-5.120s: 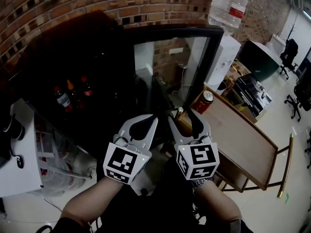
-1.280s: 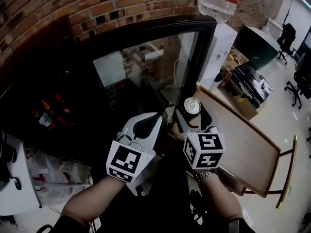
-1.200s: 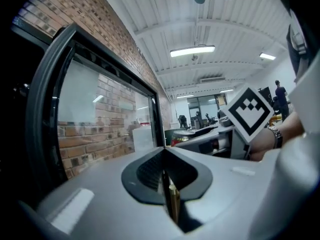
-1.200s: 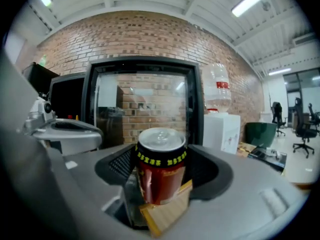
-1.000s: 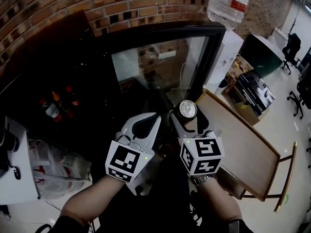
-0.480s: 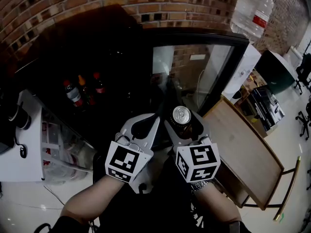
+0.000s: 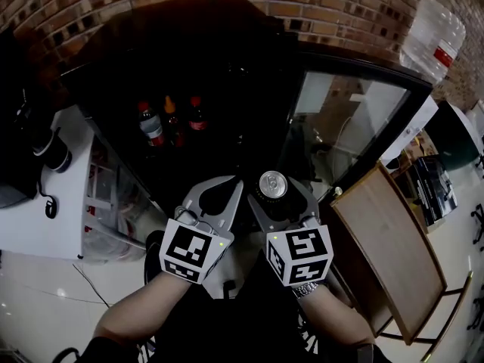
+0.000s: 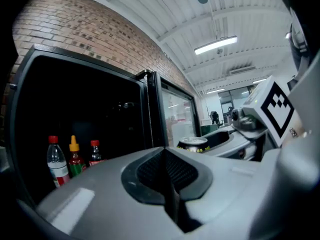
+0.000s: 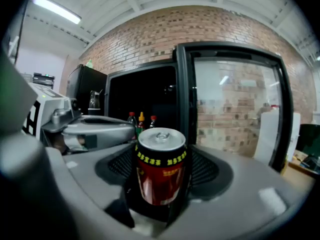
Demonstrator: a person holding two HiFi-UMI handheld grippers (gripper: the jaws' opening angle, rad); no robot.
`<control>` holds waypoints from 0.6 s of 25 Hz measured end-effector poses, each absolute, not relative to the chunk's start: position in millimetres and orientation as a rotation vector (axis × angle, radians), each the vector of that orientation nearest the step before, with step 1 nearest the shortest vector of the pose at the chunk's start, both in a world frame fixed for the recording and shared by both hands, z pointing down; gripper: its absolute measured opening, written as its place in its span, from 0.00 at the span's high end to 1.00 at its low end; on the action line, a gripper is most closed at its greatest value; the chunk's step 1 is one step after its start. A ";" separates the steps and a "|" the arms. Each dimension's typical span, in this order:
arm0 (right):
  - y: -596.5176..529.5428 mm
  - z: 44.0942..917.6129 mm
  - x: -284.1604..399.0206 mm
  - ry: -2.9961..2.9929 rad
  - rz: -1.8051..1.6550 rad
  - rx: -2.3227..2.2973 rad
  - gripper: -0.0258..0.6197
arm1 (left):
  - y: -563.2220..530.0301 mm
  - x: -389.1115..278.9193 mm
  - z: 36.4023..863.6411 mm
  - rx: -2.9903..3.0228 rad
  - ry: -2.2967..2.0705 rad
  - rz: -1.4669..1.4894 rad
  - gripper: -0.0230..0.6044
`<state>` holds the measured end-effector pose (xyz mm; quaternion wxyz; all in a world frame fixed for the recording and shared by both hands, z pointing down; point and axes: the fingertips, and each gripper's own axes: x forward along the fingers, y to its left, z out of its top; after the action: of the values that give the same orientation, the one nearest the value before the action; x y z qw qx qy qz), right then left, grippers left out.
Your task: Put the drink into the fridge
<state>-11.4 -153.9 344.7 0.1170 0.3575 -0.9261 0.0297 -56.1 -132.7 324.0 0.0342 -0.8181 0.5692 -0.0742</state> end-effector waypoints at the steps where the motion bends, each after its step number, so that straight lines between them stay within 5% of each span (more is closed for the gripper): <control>1: -152.4 348.4 -19.8 -2.712 0.088 1.024 0.46 | -129.9 -64.2 326.1 -2.507 1.772 -0.230 0.96; 15: -144.7 409.4 -129.1 -2.751 0.090 0.725 0.46 | -98.0 -157.7 366.5 -2.393 2.060 -0.262 0.96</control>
<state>-129.1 -144.7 409.4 0.1470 0.2521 -0.9560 0.0312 -157.7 -98.0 366.5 -0.0135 -0.7552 0.6501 -0.0828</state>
